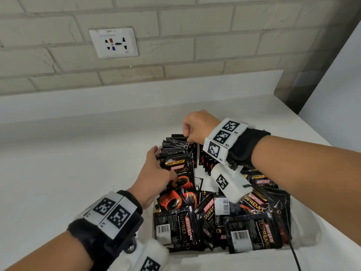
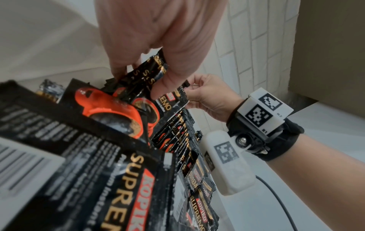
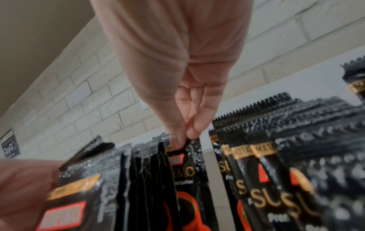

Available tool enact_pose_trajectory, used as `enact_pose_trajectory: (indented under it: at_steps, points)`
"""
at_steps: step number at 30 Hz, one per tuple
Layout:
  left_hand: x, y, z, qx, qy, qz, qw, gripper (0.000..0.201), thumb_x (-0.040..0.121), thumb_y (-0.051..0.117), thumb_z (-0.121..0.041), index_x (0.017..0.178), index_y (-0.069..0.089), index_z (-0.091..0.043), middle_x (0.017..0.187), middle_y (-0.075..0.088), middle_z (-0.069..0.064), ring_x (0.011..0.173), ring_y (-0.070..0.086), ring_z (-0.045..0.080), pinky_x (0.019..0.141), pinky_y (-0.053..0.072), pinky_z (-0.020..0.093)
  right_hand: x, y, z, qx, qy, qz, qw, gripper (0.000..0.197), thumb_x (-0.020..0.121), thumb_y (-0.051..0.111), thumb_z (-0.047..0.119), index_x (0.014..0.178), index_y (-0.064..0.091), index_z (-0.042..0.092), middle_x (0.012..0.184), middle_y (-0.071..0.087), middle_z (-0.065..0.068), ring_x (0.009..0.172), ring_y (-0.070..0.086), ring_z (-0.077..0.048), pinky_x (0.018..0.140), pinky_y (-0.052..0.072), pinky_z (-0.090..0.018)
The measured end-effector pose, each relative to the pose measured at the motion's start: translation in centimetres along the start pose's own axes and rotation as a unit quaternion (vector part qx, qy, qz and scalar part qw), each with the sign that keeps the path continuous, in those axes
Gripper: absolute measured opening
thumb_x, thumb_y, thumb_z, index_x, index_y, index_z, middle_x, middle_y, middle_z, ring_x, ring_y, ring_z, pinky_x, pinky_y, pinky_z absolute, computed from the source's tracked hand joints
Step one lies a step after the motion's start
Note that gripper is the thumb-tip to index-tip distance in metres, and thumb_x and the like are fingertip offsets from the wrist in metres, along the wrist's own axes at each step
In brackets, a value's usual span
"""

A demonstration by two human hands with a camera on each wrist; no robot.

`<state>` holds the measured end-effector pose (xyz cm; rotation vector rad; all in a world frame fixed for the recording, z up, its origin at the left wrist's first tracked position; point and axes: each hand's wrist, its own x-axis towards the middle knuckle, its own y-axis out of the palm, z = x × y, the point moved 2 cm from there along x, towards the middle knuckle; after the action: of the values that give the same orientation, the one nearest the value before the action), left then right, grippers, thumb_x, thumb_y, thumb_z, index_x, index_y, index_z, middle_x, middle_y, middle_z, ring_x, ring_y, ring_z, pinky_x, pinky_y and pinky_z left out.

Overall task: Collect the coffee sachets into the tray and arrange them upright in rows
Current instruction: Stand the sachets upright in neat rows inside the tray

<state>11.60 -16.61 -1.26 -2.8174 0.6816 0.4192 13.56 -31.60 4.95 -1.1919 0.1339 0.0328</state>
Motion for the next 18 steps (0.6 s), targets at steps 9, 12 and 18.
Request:
enact_pose_trajectory:
  at_steps: [9,12,18]
  points:
    - [0.4,0.7,-0.1,0.059,-0.001,-0.017,0.998,0.076,0.073,0.063,0.011,0.137,0.032,-0.015,0.123,0.039,0.008,0.087,0.052,0.011,0.063,0.049,0.020,0.1,0.1,0.1,0.015,-0.003,-0.001,1.000,0.019,0.083,0.056,-0.004,0.096,0.068,0.003,0.100,0.069,-0.010,0.094,0.064,-0.022,0.086,0.051,-0.031]
    - [0.5,0.6,-0.1,0.026,-0.004,-0.006,1.000,0.082,0.074,0.061,0.017,0.139,0.021,-0.013,0.097,0.057,0.008,0.076,0.056,0.014,0.062,0.048,0.025,-0.1,0.0,0.1,0.043,-0.013,0.010,0.999,0.021,0.085,0.057,-0.003,0.101,0.068,0.005,0.100,0.069,-0.008,0.091,0.064,-0.018,0.078,0.048,-0.021]
    - [0.6,0.1,0.1,0.004,-0.022,-0.001,1.000,0.081,0.073,0.062,0.016,0.138,0.025,-0.013,0.091,0.059,0.006,0.076,0.058,0.015,0.067,0.050,0.028,-0.4,-1.0,-0.3,0.107,0.031,-0.035,0.993,0.028,0.087,0.048,-0.007,0.097,0.066,0.013,0.103,0.065,-0.005,0.083,0.058,-0.013,0.070,0.046,-0.021]
